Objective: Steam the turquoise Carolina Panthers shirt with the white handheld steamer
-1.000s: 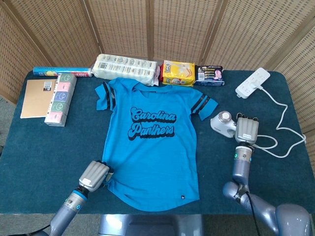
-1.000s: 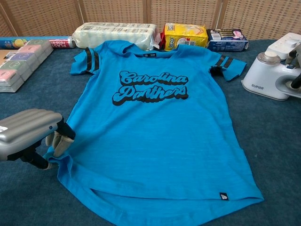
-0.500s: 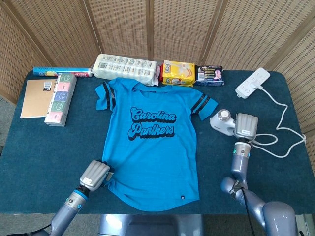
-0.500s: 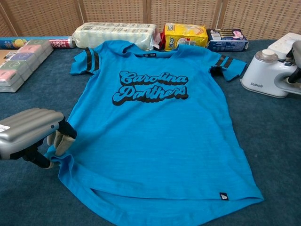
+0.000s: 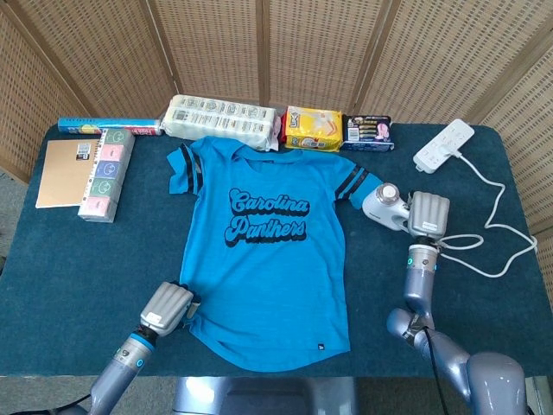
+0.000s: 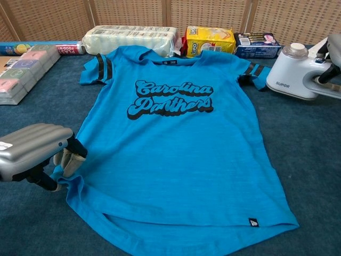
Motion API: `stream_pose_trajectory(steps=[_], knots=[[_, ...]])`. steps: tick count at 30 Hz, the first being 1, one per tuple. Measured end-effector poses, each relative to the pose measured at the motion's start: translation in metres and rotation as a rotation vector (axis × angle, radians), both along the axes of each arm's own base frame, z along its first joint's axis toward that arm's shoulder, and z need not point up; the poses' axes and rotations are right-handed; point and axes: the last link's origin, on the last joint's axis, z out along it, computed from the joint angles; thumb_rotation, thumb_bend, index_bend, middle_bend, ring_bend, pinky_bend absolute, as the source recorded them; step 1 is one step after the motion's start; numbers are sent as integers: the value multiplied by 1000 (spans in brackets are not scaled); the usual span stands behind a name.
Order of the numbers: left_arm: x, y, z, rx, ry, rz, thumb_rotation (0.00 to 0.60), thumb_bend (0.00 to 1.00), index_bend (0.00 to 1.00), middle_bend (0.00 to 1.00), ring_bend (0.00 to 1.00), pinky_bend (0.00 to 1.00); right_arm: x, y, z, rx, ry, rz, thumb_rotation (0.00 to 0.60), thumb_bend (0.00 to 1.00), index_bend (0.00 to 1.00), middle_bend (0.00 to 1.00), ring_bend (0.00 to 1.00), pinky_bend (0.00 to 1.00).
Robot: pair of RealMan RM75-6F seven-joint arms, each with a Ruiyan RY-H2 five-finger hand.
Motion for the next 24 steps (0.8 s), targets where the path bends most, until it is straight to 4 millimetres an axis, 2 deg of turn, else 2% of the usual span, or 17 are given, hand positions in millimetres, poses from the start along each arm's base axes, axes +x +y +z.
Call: stream_pose_trajectory(steps=[16,24], knots=[[1,1,-2,-3,-1,-3,600,327,761,686,564,502,62,12,-2,79,-89,168,600,398,767,760,820,827],[0,3,-2,-4,-1,-5,600,327,761,686,565,502,92,14,8,79,-122,224,600,397,767,759,819,827]])
